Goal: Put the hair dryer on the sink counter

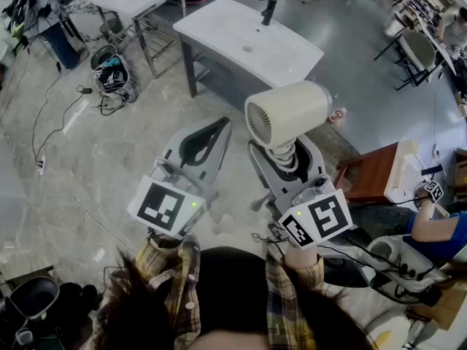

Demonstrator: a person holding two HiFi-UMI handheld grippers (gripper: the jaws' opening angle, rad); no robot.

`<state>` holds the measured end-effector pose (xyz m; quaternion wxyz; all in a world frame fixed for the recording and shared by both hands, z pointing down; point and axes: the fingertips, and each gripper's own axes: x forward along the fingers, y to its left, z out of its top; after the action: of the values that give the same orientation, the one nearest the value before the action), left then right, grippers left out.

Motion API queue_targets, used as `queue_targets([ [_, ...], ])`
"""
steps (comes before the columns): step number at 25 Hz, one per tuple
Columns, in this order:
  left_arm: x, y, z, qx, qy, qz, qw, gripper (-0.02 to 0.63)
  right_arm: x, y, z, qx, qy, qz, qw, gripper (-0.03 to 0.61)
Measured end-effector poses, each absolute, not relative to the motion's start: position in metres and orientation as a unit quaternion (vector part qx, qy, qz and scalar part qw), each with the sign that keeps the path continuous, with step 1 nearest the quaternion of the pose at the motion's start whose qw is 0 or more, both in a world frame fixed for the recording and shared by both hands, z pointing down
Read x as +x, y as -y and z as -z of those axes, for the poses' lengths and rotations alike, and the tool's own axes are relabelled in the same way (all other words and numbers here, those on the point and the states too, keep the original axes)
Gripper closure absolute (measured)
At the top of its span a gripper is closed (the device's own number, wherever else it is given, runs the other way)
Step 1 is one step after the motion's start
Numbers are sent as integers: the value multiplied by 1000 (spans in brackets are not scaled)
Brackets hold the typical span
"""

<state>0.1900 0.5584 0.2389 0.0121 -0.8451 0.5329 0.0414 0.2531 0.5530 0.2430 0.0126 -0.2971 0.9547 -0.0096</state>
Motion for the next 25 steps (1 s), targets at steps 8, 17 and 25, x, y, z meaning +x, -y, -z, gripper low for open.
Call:
queue_targets([
  [8, 202, -560, -243, -840, -541, -39, 13, 597, 271, -551, -248, -298, -954, 28, 17, 324],
  [17, 206, -571, -250, -827, -560, -40, 12, 597, 293, -557, -260, -297, -954, 39, 13, 324],
  [25, 184, -542, -249, -821, -569, -43, 20, 597, 274, -528, -265, -289, -957, 37, 8, 324],
])
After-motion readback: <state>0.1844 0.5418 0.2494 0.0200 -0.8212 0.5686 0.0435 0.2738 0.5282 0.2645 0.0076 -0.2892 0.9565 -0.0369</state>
